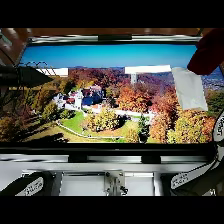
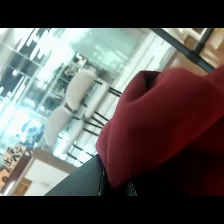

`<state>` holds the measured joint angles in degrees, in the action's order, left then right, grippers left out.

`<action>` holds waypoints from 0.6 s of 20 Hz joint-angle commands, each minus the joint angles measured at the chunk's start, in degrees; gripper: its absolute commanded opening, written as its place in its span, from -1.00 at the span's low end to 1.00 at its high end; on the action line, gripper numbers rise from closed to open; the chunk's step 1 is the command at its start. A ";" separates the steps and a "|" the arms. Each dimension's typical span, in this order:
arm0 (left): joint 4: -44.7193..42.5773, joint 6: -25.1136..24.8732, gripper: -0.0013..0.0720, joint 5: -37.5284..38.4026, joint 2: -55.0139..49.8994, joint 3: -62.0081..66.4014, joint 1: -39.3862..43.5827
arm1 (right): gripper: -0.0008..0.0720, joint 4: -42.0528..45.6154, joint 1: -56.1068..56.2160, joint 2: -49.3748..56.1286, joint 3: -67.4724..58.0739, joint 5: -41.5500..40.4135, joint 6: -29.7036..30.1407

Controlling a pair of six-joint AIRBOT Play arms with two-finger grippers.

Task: Fold the shirts.

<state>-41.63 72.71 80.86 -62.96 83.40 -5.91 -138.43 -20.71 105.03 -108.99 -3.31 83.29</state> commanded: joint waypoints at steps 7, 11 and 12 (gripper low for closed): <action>0.02 0.50 -0.87 0.26 0.04 -0.02 0.00 | -0.76 2.95 3.58 3.54 -1.46 13.40 2.34; 0.02 0.61 -0.87 0.24 0.04 -0.02 0.00 | -0.75 13.64 4.85 4.74 -4.00 10.97 2.19; 0.02 0.61 -0.87 0.24 0.04 -0.02 0.00 | -0.75 13.88 4.68 4.59 -4.00 7.32 2.14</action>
<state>-41.60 73.14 81.12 -62.96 83.40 -5.91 -130.32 -16.40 109.23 -112.16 7.35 85.47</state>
